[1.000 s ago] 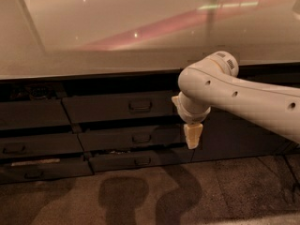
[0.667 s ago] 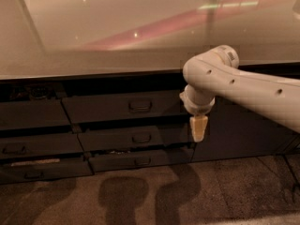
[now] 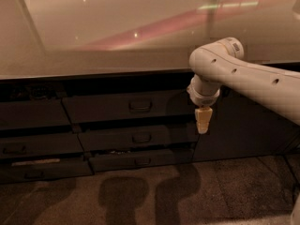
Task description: Open top drawer
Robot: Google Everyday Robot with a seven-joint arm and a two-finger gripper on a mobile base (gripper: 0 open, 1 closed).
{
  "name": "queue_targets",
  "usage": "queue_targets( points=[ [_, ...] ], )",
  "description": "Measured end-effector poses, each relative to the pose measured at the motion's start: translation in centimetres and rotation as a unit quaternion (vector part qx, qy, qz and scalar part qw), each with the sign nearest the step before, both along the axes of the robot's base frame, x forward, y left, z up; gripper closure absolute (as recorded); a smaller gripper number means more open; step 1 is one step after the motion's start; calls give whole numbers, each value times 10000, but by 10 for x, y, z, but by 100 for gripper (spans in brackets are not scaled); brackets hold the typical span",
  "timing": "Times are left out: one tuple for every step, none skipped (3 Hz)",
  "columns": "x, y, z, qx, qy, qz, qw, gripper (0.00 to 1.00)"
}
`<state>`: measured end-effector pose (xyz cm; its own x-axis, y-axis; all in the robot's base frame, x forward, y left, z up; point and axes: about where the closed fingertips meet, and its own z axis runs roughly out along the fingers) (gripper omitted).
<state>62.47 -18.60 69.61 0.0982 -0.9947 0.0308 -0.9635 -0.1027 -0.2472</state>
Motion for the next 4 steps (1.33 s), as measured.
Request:
queue_targets(
  points=[
    [1,-2,-1,374,79,157,9991,0],
    [1,-2,-1,373,80,156,9991,0],
    [23,-21,-6,245,201,-147,9994,0],
    [52,-50,-13,104,306,-529,9981,0]
  ],
)
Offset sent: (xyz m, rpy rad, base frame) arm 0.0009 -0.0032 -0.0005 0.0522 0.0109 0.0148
